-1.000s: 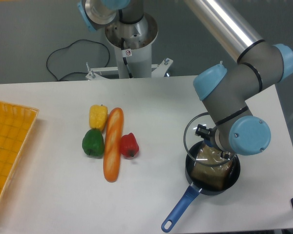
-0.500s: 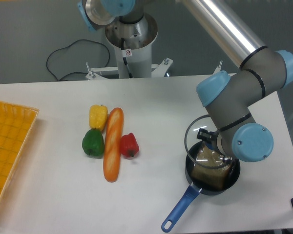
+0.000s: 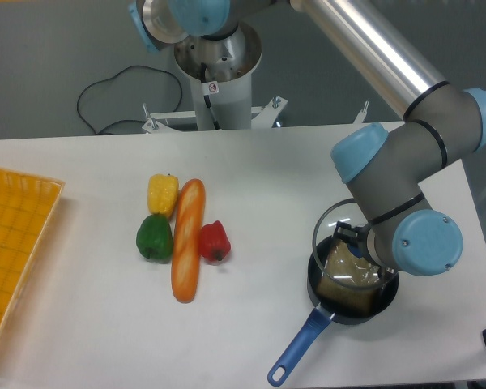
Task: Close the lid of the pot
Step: 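Lower the lid further onto the pan over the sandwich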
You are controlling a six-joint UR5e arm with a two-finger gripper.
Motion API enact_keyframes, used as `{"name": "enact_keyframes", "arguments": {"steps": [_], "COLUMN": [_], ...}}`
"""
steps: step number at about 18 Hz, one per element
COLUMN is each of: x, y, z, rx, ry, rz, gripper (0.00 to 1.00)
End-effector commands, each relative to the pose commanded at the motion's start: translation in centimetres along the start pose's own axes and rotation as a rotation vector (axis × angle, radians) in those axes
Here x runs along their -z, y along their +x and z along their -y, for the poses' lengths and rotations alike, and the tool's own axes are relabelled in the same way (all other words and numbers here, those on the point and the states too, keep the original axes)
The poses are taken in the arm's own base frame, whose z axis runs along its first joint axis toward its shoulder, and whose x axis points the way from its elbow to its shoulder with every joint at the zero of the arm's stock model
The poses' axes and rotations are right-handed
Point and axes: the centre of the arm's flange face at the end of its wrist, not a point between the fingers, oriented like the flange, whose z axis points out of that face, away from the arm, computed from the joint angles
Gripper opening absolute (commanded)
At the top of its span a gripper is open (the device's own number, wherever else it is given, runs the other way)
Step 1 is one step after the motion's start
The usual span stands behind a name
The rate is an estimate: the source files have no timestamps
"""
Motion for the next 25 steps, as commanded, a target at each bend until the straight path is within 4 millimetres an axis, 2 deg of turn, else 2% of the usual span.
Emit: {"name": "enact_keyframes", "arguments": {"steps": [8,25], "x": [-0.5,-1.2], "y": [-0.4,0.1], "z": [0.4,2.1], "rx": [0.014,0.023], "ry": [-0.016,-0.049], "rz": [0.007,0.032], "gripper": [0.45,0.46]}}
